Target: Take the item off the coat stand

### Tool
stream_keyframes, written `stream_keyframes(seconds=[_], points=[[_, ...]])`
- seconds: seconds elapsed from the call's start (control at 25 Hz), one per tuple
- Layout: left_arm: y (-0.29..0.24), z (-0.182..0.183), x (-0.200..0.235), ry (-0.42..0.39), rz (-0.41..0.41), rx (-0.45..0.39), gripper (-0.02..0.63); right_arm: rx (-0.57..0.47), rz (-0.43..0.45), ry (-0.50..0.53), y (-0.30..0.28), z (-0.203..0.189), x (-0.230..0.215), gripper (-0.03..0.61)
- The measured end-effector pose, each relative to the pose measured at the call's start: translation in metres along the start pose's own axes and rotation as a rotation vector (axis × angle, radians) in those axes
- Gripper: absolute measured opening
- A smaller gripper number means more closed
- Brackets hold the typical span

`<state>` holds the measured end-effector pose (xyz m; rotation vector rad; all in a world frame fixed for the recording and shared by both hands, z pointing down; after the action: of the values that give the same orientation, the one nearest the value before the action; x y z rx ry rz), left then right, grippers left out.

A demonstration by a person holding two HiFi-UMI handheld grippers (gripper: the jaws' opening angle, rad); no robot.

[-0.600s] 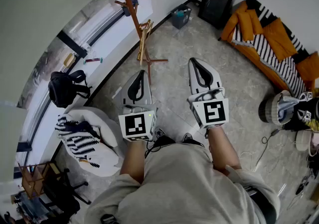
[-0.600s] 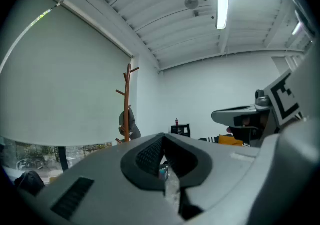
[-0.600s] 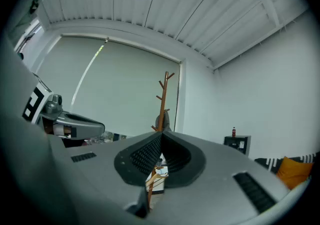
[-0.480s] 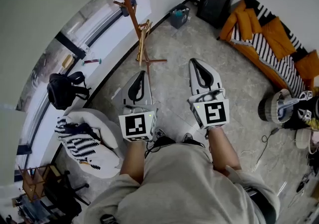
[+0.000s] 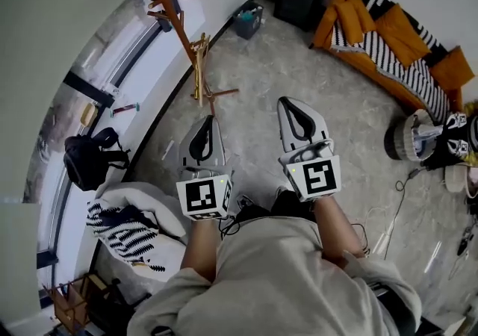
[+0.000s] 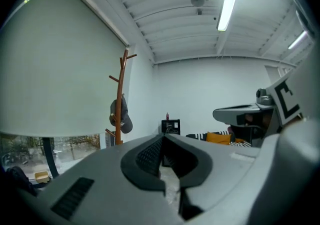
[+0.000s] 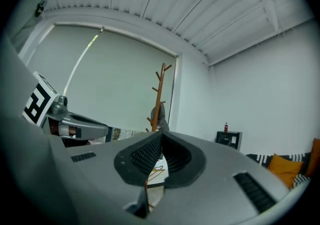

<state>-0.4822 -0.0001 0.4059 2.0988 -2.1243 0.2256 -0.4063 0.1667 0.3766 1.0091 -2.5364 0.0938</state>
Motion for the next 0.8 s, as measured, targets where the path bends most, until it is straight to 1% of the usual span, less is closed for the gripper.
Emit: stream_keyframes(seconds=[0.24, 0.44, 0.6, 0.8], points=[[-0.034, -0.015, -0.01, 0.006, -0.043, 0.037, 0.009, 0.028, -0.009, -0.021, -0.012, -0.018, -0.022, 0.005], [-0.083, -0.017, -0.01, -0.011, -0.026, 0.046, 0.009, 0.005, 0.009, -0.025, -0.044, -0.038, -0.054, 0.005], [-0.142, -0.007, -0.018, -0.037, -0.018, 0.024, 0.009, -0.033, 0.037, -0.023, -0.082, -0.052, -0.097, 0.005], [-0.213, -0.003, -0.033, -0.051, 0.01, 0.024, 0.011, -0.057, 0.11, -0.012, -0.122, -0.074, -0.156, 0.005]])
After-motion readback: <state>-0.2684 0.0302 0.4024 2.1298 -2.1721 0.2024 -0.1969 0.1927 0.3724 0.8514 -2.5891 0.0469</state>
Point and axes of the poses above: the fingertips, and each gripper's own axes: y backward along the fingers, x to its left, z out of its top, the point moved 6 cm from there along y, backward along the fingers, and after that the axes turned 14 degrees about y, right-handed, at the moved point
